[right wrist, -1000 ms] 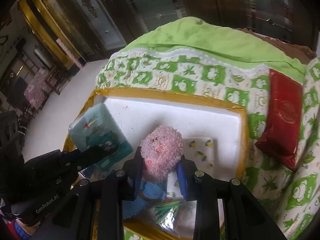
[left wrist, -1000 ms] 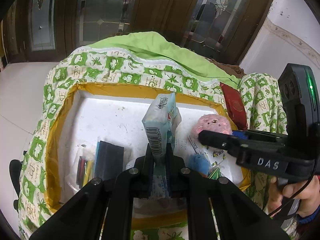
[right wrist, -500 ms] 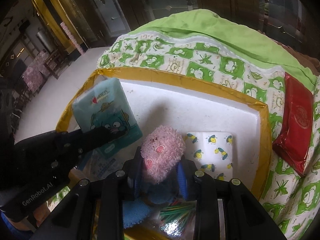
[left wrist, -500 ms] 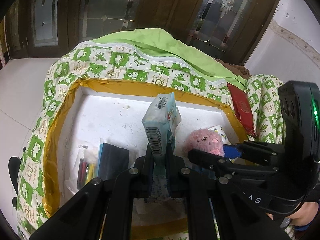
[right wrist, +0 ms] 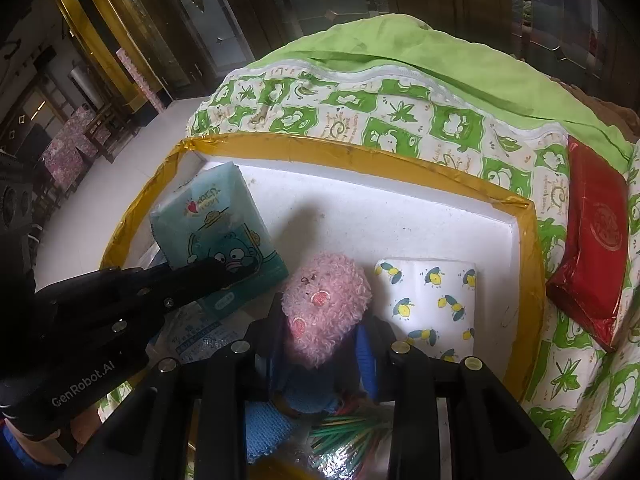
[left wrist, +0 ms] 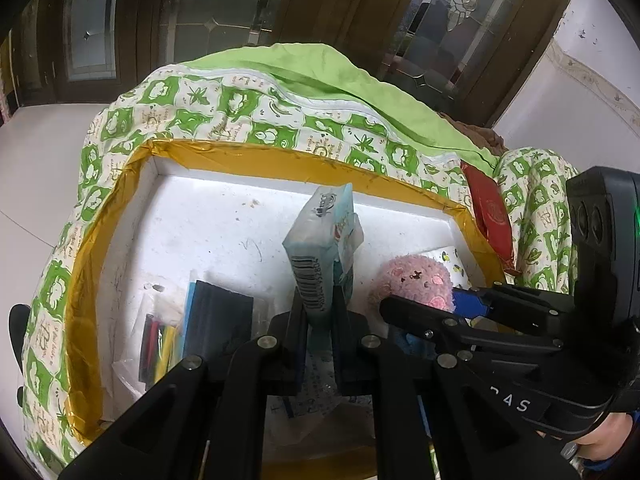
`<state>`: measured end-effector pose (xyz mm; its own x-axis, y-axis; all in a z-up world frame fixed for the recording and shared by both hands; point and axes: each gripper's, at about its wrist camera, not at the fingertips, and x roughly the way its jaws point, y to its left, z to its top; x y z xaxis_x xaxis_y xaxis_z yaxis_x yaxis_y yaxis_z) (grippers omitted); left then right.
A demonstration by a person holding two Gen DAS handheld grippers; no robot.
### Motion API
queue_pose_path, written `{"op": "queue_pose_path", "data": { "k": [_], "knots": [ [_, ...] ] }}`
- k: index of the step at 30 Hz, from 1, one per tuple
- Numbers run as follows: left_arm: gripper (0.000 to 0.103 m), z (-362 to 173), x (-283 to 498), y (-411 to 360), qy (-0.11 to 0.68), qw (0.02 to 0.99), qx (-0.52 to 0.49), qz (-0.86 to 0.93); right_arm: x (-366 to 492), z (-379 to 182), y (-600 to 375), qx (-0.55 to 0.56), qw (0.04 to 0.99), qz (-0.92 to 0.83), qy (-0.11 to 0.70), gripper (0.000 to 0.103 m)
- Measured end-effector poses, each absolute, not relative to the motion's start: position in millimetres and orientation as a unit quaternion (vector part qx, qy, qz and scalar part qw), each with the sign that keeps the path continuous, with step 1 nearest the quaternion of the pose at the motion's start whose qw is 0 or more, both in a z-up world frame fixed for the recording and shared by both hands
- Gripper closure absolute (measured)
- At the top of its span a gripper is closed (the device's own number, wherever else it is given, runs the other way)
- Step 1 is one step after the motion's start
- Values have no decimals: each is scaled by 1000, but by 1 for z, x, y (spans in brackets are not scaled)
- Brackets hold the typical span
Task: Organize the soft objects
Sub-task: 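Lower the tissue packet and pink plush into the tray and open both grippers, then withdraw both grippers from the tray toward the yellow and white packets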
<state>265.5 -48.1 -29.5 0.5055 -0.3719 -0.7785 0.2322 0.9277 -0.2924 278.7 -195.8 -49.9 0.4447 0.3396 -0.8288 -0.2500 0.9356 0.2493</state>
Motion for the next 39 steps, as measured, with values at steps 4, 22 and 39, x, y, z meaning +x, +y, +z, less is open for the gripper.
{"op": "queue_pose_path", "data": {
  "k": [4,22,39],
  "knots": [
    [87,-29,265,-46,465,866,-71,-169,277,-49,-196,48,851,173,494,68],
    [26,-1,220,-30,420,891,-73,-158,236,-26,-226,107,867,163,458,33],
    [13,-7,114,6,389,913,-70,-104,144,-17,-223,129,860,201,452,14]
  ]
}}
